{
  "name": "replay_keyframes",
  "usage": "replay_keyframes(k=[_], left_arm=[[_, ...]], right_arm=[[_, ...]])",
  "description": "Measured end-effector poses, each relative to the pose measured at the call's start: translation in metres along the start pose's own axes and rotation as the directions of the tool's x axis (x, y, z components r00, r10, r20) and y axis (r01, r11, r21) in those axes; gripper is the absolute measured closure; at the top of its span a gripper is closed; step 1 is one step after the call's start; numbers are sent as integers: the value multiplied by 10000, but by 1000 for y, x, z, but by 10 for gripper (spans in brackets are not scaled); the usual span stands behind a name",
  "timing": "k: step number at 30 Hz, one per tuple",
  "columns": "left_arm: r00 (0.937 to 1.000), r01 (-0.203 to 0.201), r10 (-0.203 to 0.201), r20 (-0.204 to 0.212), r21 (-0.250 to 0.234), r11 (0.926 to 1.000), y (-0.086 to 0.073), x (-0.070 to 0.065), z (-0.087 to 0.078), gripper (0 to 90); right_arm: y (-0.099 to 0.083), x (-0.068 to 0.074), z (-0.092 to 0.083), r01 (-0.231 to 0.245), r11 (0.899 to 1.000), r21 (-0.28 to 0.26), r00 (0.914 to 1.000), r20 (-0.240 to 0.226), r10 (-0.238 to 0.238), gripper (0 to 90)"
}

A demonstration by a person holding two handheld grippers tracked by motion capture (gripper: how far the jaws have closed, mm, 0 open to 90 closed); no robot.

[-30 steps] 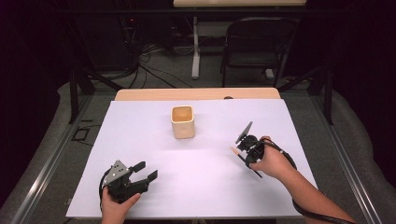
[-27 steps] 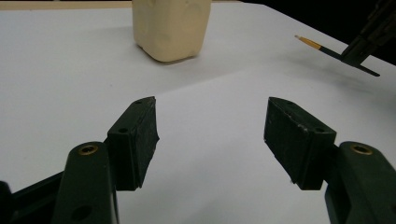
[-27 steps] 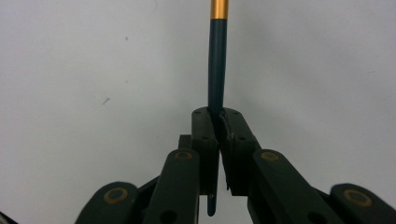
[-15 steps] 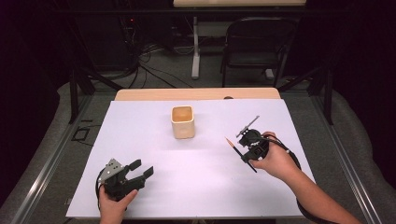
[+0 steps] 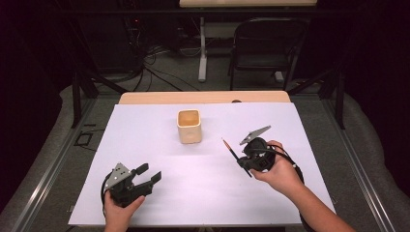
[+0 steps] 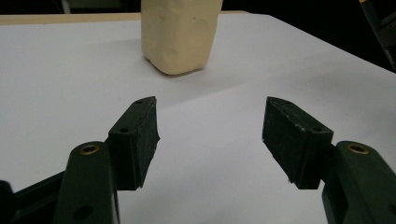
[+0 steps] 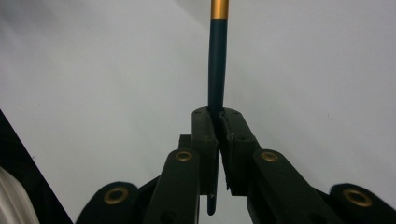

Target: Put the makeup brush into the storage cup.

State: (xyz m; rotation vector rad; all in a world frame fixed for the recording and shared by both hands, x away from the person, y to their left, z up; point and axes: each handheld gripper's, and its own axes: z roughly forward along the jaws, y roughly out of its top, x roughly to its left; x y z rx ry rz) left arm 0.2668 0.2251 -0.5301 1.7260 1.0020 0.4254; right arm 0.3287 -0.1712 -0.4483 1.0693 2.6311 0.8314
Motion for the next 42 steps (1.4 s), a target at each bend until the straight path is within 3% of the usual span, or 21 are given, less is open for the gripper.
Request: replay_keyframes(k=[5,9,11,13,17,18,26,30,36,42], left_arm=[[9997,-95,92,211,135,9999,1,-4,3,357],[9997,-128,125,233,147,9998,4,-7,5,353],[9997,-163,161,198,113,9998,5,-6,5,353],[9995,-324,324,-53,-4,9995,9,-4,2,353],[9995,-276,273,-184,-212,9994,13,-1,-2,353],[9996,-229,225,-195,-208,9995,13,-1,-1,353],[9997,-228,229,-83,183,9996,8,0,7,353],[9994,-297,299,-162,138,9995,8,1,7,353],[9998,4,-4,-175,54,10000,9,7,4,353],[9999,-21,21,-163,33,10000,7,8,2,353]], right_arm=[[-2,2,1,45,9977,-673,10000,8,-45,847],[-2,5,-1,-3,9883,-1527,9999,-163,-22,847],[-3,6,-2,-31,9876,-1571,9998,-195,0,847],[-4,9,-2,-51,9789,-2042,9997,-237,3,847],[-3,12,-2,10,9685,-2492,9996,-288,-84,847],[-2,14,-1,-5,9618,-2738,9990,-431,-117,847],[0,25,10,394,9439,-3278,9972,-477,-582,847],[0,24,11,321,9314,-3625,9972,-512,-543,847],[0,21,3,134,9090,-4167,9964,-701,-469,847],[-2,27,1,383,9000,-4343,9947,-695,-758,847]])
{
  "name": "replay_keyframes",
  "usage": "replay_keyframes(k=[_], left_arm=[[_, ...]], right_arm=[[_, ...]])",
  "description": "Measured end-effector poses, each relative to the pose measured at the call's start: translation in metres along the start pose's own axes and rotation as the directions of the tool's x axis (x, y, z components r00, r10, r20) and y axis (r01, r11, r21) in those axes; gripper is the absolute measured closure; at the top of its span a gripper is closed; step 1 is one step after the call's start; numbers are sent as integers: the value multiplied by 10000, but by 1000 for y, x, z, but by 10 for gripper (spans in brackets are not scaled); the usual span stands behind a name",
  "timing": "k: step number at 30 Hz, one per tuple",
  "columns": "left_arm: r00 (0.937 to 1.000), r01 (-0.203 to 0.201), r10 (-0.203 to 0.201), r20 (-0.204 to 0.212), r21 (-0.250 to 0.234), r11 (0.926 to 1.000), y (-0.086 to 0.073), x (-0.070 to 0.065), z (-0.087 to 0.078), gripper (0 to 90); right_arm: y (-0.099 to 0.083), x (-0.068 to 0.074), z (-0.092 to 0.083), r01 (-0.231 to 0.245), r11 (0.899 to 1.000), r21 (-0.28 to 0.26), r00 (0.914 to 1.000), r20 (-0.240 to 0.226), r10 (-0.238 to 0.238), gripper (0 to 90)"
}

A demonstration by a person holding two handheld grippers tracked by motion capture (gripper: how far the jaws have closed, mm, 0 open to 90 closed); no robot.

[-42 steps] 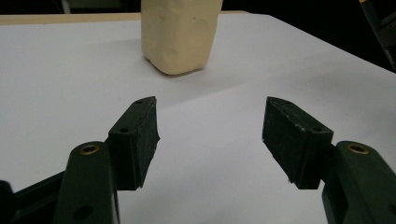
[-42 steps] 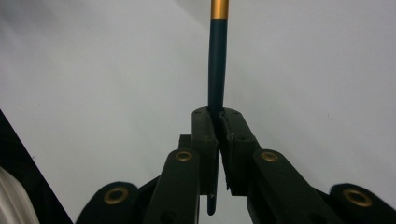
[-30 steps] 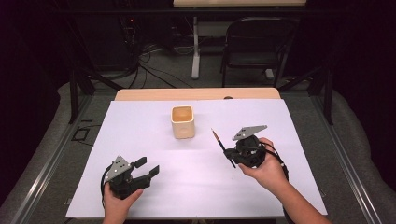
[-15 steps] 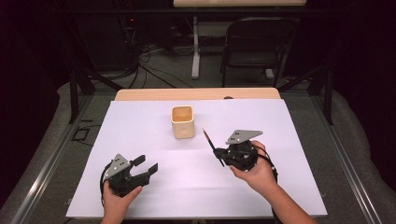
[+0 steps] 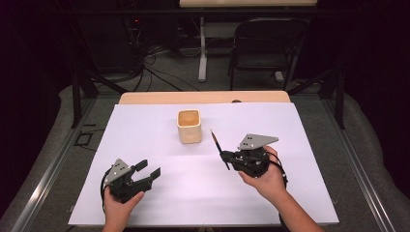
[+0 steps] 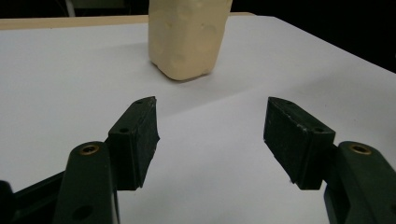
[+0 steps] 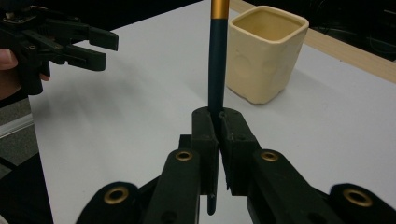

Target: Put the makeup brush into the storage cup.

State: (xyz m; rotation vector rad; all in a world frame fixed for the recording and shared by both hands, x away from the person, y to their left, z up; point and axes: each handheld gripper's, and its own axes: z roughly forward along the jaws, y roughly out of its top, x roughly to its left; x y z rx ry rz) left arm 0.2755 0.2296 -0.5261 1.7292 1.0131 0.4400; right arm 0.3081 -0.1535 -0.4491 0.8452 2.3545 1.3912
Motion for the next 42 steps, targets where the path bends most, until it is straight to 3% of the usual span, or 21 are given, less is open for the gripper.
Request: replay_keyframes(k=[7,13,21,28,32,37,42], left_arm=[[10000,1,-1,-11,-138,9999,1,1,-11,353],[10000,-27,25,-44,-283,9996,2,-1,-16,355],[9999,12,-5,151,-477,9989,7,-3,-19,357],[9999,-46,50,90,-383,9993,10,-6,-20,357],[10000,54,-55,-5,-476,9989,14,-8,-21,357],[9999,110,-110,-8,-203,9997,16,-7,-19,350],[10000,-14,14,-1,-146,9999,19,-9,-16,352]], right_arm=[[-6,10,5,21,10000,-87,9999,-170,-22,847],[-14,12,16,-506,9979,-392,9980,-387,491,847],[-10,15,24,-619,9953,-739,9963,-635,573,847],[-5,22,30,-472,9951,-868,9965,-731,409,847],[-5,22,32,-560,9931,-1027,9963,-700,490,847],[-7,23,33,-616,9916,-1141,9963,-667,542,847],[-12,22,36,-681,9911,-1143,9963,-602,615,847]])
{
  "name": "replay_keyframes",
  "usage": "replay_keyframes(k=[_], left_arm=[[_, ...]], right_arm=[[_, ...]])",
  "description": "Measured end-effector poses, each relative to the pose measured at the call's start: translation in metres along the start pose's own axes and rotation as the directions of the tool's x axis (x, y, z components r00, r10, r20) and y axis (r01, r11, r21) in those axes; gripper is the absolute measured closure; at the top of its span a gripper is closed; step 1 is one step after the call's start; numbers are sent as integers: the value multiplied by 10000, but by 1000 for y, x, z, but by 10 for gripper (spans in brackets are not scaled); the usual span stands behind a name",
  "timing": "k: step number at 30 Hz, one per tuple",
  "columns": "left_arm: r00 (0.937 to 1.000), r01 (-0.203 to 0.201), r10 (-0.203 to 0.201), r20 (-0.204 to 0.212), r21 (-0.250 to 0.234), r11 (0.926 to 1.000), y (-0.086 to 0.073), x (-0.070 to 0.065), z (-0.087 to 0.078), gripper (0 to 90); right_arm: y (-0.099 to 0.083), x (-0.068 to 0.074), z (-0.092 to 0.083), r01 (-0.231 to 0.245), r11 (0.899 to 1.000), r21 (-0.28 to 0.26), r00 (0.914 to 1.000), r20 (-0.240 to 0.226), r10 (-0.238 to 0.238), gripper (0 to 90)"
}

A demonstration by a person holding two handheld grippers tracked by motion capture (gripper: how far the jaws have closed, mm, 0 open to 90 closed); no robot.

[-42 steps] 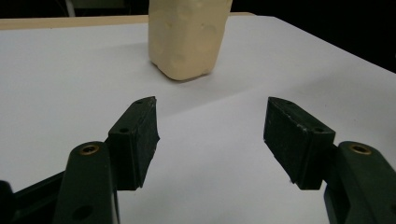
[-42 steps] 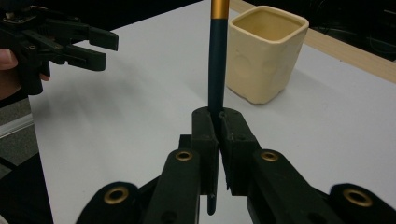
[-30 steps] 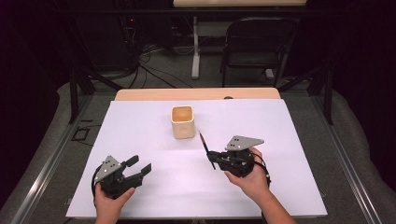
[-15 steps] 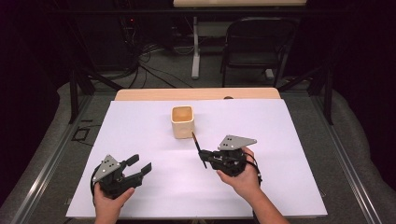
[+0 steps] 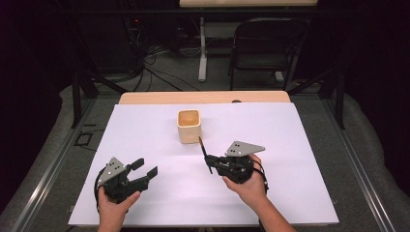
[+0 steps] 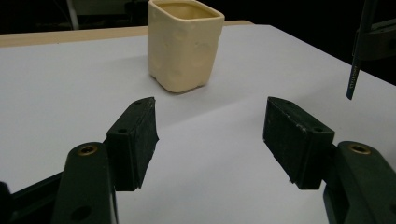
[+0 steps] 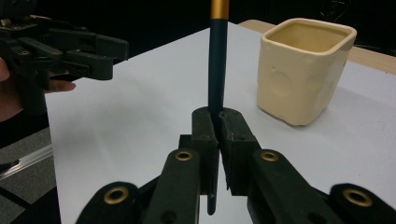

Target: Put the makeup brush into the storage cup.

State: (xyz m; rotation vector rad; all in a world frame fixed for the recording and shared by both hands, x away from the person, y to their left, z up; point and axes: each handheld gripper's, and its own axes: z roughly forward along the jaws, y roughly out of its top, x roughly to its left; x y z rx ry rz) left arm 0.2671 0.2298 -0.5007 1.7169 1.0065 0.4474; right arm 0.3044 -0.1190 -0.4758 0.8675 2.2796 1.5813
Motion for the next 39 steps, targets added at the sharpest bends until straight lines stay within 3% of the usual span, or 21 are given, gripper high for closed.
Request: replay_keyframes(k=[17,39], left_arm=[[9982,-120,129,590,-170,9998,22,-16,13,371],[9851,-619,657,1588,-288,9977,49,-46,32,395]], right_arm=[[-2,2,0,-30,9998,-190,10000,58,31,847],[-1,2,-2,-96,9994,-325,9999,37,97,846]])
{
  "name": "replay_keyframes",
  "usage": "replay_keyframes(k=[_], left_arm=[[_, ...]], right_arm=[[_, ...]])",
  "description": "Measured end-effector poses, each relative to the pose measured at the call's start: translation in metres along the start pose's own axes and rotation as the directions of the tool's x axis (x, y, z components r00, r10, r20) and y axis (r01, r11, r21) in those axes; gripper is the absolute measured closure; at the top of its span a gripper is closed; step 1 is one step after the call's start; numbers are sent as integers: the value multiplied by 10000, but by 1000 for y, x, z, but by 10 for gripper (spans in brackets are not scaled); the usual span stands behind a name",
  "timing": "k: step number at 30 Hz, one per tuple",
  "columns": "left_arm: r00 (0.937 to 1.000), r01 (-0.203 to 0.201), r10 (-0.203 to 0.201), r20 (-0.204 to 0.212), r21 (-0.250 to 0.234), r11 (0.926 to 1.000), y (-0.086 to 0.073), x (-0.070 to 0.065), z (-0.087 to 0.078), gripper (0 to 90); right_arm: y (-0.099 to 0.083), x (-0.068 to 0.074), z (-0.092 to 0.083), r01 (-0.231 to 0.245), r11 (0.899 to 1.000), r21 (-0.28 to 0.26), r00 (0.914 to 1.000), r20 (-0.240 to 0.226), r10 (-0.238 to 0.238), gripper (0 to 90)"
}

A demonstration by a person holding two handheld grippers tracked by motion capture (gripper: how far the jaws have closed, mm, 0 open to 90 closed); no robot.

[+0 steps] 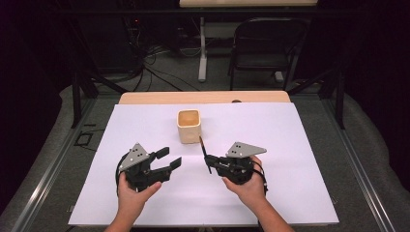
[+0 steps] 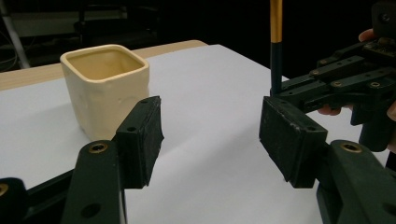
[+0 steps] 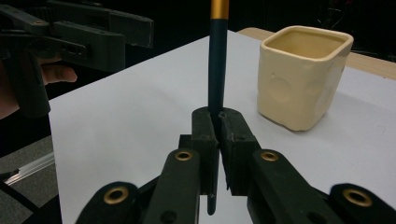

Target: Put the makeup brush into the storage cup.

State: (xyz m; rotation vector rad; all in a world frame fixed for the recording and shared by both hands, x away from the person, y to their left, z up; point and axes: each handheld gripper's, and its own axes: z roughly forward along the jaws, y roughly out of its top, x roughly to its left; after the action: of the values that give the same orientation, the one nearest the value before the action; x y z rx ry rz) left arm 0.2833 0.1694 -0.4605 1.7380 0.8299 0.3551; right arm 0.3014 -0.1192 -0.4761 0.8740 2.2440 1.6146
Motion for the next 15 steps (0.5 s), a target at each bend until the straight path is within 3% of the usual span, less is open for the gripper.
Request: replay_keyframes(k=[15], left_arm=[[9992,-70,72,394,-50,10000,12,-8,11,406]], right_arm=[[-1,1,1,36,9999,-136,10000,50,-35,846]])
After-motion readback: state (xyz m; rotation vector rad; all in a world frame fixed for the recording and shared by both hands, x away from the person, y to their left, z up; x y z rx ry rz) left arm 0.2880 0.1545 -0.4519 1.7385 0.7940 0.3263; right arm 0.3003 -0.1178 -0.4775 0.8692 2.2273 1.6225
